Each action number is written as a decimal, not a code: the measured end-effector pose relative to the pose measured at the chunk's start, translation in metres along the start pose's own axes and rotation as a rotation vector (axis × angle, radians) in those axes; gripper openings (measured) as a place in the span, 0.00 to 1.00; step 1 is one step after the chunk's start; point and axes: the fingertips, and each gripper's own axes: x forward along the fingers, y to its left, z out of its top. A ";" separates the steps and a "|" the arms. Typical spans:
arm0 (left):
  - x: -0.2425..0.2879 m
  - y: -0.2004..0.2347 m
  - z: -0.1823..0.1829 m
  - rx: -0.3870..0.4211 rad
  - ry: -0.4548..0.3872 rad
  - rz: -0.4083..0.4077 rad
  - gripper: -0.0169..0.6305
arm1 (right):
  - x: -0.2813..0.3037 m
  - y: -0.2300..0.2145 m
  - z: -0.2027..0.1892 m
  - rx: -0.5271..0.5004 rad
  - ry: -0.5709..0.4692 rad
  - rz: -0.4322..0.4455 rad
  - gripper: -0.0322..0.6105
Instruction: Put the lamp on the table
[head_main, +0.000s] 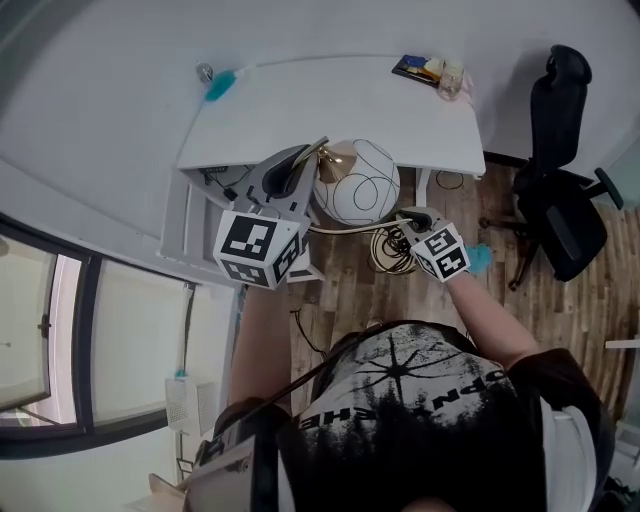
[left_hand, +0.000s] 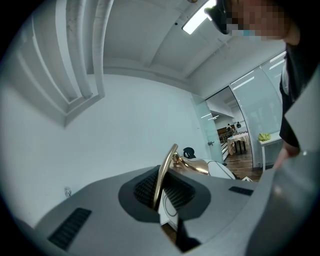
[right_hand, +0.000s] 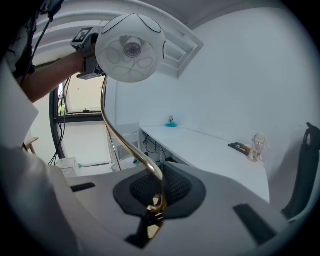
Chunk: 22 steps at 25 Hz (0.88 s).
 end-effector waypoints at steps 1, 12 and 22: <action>0.001 0.004 -0.002 0.001 0.000 -0.002 0.06 | 0.005 0.000 0.001 0.002 -0.001 -0.002 0.08; 0.004 0.047 -0.020 0.004 0.000 -0.023 0.06 | 0.050 0.005 0.011 0.011 0.004 -0.011 0.08; 0.025 0.075 -0.032 -0.013 0.021 0.004 0.06 | 0.082 -0.009 0.017 0.012 0.016 0.019 0.08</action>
